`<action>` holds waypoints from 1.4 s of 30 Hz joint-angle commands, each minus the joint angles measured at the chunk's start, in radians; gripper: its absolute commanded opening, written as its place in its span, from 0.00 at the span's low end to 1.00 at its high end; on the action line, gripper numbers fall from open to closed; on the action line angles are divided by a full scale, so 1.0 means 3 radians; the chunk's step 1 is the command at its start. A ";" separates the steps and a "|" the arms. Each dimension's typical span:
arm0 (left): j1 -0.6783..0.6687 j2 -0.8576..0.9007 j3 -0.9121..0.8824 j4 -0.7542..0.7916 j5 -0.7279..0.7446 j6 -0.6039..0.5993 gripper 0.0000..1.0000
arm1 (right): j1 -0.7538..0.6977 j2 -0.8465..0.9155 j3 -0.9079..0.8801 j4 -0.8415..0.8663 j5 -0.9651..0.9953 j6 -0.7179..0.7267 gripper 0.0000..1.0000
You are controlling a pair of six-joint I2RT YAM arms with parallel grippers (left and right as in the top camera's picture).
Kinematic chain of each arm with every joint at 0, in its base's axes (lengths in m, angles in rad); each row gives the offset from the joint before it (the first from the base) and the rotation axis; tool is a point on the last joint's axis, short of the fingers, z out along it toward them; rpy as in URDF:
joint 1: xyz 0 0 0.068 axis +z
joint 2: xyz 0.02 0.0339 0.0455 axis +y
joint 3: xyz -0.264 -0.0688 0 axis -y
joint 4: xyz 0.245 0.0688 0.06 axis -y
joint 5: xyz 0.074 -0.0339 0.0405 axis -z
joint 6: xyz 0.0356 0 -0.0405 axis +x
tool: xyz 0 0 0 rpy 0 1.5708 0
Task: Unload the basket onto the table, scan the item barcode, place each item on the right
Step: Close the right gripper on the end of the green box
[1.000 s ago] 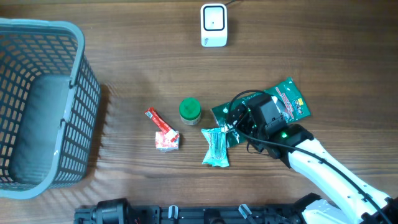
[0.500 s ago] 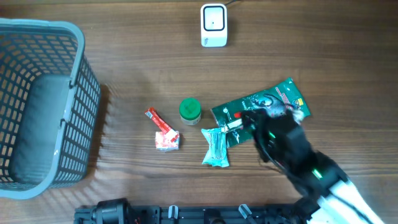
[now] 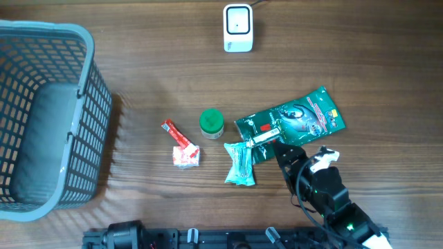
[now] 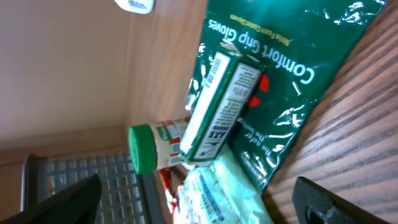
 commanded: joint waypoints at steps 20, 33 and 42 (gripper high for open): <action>0.0019 -0.0014 -0.0140 0.0014 0.0029 -0.0034 1.00 | 0.0009 0.3980 0.0006 0.3694 -0.0308 0.0613 0.69; 0.0019 -0.0014 -0.0140 0.0013 0.0029 -0.0034 1.00 | 0.0005 0.3994 0.0006 0.3947 -0.0310 0.0149 0.37; 0.0019 -0.0014 -0.0140 0.0011 0.0029 -0.0034 1.00 | 0.0005 0.3994 0.0006 0.4054 -0.0546 -0.0132 0.30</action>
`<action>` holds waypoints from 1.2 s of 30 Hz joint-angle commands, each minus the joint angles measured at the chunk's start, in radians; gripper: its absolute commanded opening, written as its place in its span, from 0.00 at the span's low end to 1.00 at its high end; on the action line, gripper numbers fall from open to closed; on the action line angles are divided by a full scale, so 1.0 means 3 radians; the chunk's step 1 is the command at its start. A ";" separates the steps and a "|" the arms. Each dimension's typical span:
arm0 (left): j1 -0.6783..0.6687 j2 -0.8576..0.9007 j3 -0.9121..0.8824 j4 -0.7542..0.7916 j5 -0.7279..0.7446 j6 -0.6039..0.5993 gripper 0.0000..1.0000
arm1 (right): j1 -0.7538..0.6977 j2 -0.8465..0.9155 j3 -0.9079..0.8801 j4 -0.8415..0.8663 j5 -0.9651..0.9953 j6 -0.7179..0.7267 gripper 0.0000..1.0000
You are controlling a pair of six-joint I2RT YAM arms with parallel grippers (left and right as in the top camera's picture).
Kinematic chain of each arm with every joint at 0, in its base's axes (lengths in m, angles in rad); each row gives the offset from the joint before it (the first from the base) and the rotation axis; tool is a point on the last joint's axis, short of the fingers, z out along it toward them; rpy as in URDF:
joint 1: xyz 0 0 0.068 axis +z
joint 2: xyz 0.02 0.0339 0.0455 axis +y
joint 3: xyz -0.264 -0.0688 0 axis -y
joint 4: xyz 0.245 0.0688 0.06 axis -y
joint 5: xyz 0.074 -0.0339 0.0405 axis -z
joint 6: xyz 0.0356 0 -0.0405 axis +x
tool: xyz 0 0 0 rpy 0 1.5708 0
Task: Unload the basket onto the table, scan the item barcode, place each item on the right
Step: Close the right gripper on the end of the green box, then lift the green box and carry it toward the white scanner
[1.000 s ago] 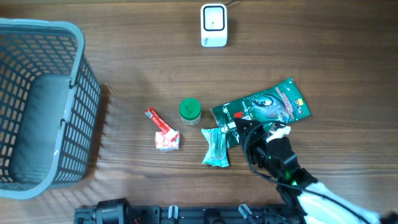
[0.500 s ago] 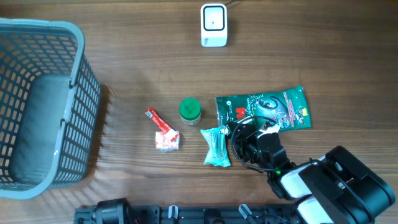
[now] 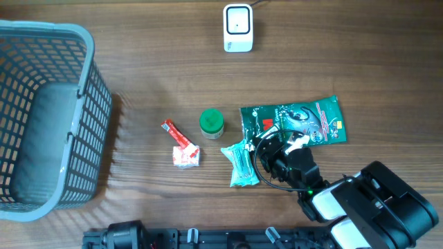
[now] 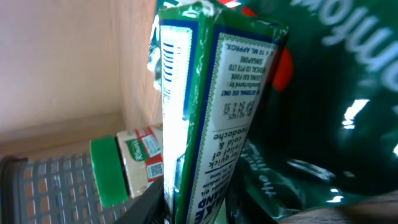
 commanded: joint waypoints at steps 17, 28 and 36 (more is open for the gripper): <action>0.0019 -0.0013 -0.0015 0.0006 0.0028 -0.0032 1.00 | -0.0340 -0.0696 0.1170 -0.2546 -0.0930 -0.2508 0.29; 0.0019 -0.0013 -0.0015 0.0005 0.0028 -0.0032 1.00 | -0.0341 -0.0979 0.2092 -0.4154 -0.0942 -0.3742 0.14; 0.0019 -0.0013 -0.0015 -0.0005 0.0028 -0.0032 1.00 | -0.0341 -0.1546 0.2138 -0.4201 -0.1694 -0.4172 0.05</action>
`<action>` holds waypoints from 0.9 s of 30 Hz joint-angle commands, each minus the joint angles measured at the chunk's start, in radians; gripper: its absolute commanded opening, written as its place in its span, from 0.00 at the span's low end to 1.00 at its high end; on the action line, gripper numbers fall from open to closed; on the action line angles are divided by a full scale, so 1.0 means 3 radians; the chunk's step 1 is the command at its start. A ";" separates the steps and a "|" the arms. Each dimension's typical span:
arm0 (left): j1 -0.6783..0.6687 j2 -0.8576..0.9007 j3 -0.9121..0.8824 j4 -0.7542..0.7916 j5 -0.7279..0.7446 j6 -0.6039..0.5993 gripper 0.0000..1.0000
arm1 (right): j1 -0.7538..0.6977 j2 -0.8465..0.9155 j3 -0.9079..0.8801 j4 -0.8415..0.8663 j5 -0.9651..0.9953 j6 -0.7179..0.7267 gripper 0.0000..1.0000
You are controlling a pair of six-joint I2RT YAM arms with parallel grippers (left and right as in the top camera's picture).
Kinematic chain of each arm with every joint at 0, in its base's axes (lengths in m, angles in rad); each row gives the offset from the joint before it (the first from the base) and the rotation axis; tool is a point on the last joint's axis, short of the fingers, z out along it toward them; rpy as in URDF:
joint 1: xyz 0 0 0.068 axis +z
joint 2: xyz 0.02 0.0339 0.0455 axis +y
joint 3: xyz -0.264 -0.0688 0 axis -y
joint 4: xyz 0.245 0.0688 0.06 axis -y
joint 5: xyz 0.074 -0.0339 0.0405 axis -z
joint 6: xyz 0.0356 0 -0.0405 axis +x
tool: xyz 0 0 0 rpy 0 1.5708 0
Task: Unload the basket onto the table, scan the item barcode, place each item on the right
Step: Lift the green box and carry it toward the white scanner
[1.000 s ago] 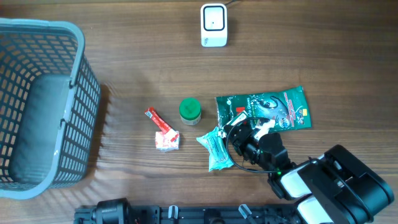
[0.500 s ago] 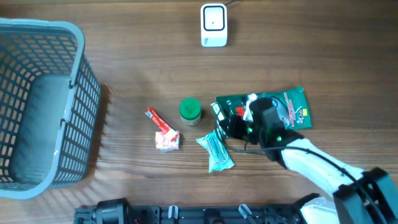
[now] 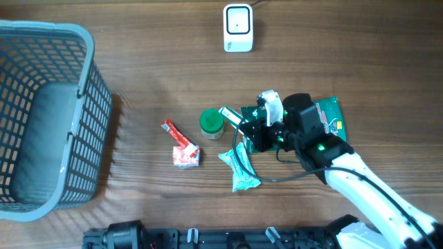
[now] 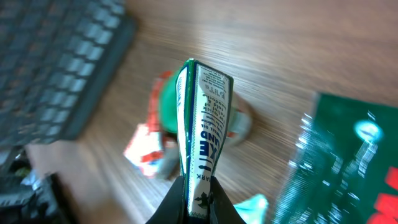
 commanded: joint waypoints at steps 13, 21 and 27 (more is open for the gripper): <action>0.0011 -0.0011 -0.0333 -0.0388 0.0042 -0.0144 1.00 | -0.0018 -0.1328 0.0108 -0.0544 -0.0598 -0.0482 0.05; 0.0009 -0.0011 -0.1615 -0.0374 0.0378 -0.0638 1.00 | -0.0018 -0.1328 0.0108 -0.0703 -0.0787 -0.0581 0.05; 0.0009 -0.0011 -0.2270 -0.0319 0.1021 -0.0589 1.00 | -0.0018 -0.1328 0.0159 -0.0726 -0.0642 -0.0725 0.04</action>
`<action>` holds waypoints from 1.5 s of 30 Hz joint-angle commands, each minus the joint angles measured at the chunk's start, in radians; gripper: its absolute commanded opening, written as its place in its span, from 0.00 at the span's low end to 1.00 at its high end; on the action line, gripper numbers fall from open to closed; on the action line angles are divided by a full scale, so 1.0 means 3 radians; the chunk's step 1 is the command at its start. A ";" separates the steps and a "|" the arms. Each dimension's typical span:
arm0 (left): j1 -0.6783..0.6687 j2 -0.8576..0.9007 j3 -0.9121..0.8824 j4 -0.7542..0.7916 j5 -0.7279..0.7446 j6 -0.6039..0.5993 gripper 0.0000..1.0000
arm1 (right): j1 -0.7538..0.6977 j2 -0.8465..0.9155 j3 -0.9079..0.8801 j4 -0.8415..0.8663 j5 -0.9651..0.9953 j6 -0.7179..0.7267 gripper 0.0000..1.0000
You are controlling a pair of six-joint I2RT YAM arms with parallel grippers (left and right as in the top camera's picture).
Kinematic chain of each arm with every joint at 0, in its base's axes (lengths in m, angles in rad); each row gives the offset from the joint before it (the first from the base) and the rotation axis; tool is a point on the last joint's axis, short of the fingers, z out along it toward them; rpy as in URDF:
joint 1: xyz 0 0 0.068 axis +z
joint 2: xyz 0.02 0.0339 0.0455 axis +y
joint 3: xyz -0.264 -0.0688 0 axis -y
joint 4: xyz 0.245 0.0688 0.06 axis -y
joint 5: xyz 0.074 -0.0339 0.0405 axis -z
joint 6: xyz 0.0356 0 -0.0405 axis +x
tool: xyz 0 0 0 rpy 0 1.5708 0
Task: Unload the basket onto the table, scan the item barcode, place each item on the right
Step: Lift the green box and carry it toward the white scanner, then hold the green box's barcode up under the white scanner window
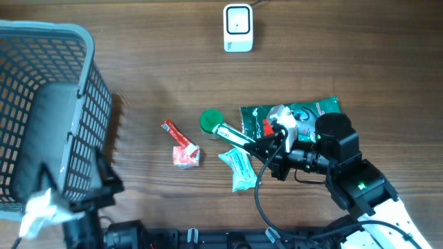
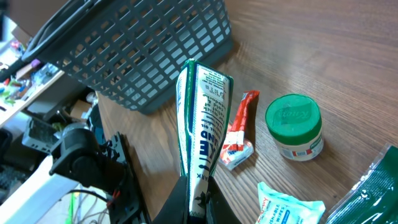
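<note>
A long green-and-white box (image 1: 232,133) (image 2: 200,118) is clamped at its end by my right gripper (image 1: 268,146) (image 2: 199,202), which is shut on it. The box hangs over the table and points left, between the green-lidded jar (image 1: 210,121) (image 2: 293,123) and the wipes pack (image 1: 239,166) (image 2: 287,208). The white scanner (image 1: 237,28) stands at the far middle of the table, well away from the box. My left arm (image 1: 52,180) rises at the lower left in front of the basket. Its fingers cannot be made out.
A grey mesh basket (image 1: 48,104) (image 2: 137,50) fills the left side. A red sachet (image 1: 181,145) (image 2: 239,132) lies left of the jar. A green glove packet (image 1: 304,114) (image 2: 373,193) lies under my right arm.
My right gripper, still holding the box, has drawn back toward the near edge and now points left. My left arm has come into view at the lower left by the basket.
My right gripper stood open near the box, which lay on the glove packet. Then its jaws were around the box. Later the box was held up above the jar, and now it hangs lower between jar and wipes, while my left arm has appeared.
</note>
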 commanded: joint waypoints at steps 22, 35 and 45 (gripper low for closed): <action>0.0009 -0.0013 -0.0855 -0.0267 0.1835 0.1073 1.00 | -0.0018 0.0902 0.0331 0.1373 0.3099 -0.0910 0.05; 0.0009 -0.0013 -0.0855 -0.0540 0.1835 0.1073 1.00 | -0.0041 0.2920 0.0553 0.4070 0.4222 -0.3880 0.04; 0.0009 -0.0013 -0.0855 -0.1364 0.1835 0.1073 1.00 | -0.0102 0.4161 0.1682 0.4111 0.4107 -0.5088 0.05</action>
